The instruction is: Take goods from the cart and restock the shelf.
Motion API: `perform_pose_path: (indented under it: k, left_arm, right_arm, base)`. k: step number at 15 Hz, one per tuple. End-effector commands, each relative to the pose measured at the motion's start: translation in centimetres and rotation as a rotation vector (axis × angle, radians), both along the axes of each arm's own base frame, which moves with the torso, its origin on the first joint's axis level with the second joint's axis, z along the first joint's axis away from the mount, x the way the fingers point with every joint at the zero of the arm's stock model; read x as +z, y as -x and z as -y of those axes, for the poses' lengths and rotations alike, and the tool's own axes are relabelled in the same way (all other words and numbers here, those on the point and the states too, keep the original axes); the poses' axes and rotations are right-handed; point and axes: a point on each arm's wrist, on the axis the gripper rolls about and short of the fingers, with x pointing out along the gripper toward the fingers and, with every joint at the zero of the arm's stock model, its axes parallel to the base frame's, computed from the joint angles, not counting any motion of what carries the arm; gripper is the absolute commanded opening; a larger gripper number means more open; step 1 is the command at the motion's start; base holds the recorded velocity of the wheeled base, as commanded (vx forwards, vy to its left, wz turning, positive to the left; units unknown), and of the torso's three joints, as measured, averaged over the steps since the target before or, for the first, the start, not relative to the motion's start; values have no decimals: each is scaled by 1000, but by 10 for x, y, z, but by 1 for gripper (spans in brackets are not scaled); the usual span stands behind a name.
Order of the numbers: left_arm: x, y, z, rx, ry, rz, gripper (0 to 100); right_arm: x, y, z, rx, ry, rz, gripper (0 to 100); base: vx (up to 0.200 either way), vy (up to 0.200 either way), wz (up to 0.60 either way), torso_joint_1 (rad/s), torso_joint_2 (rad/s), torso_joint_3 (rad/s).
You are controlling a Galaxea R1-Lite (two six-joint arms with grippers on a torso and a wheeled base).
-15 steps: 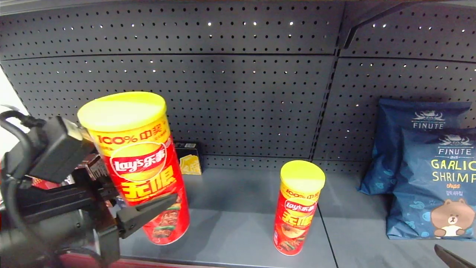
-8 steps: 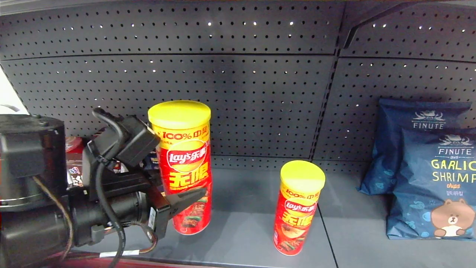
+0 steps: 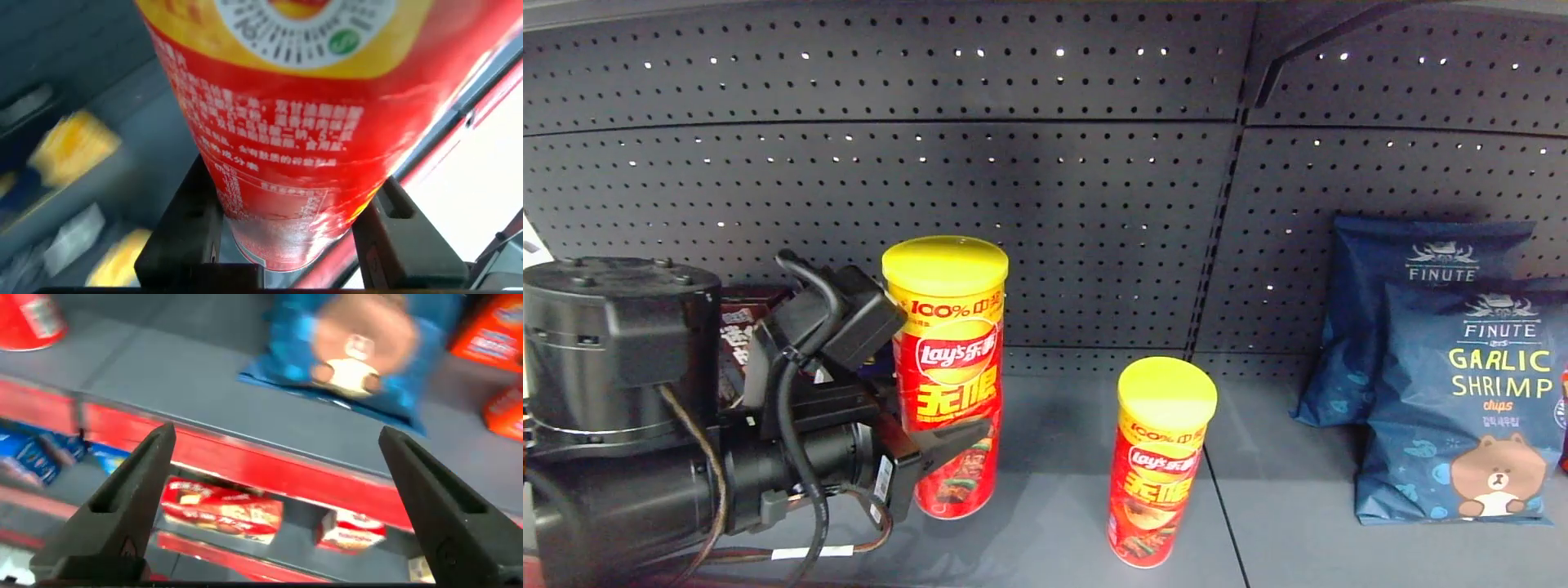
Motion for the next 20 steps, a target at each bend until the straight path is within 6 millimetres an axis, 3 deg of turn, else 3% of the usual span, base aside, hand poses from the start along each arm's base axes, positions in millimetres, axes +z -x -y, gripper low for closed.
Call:
perform_pose_path:
  k: [1, 5, 14, 20]
  left_arm:
    - [0, 1, 1, -4, -1, 0, 0]
    - [-3, -9, 8, -9, 6, 12, 0]
    - [-12, -72, 43, 50, 71, 130, 0]
    - [-31, -113, 56, -206, 166, 74, 0]
  right_arm:
    - [-4, 5, 2, 25, -28, 44, 100]
    - [-8, 9, 4, 33, -56, 86, 100]
    - [-10, 13, 5, -16, -76, 121, 100]
    - [-10, 15, 4, -54, -78, 133, 100]
  base:
    - [0, 0, 0, 0, 0, 0]
    - [0, 0, 0, 0, 0, 0]
    - [0, 0, 0, 0, 0, 0]
    - [0, 0, 0, 0, 0, 0]
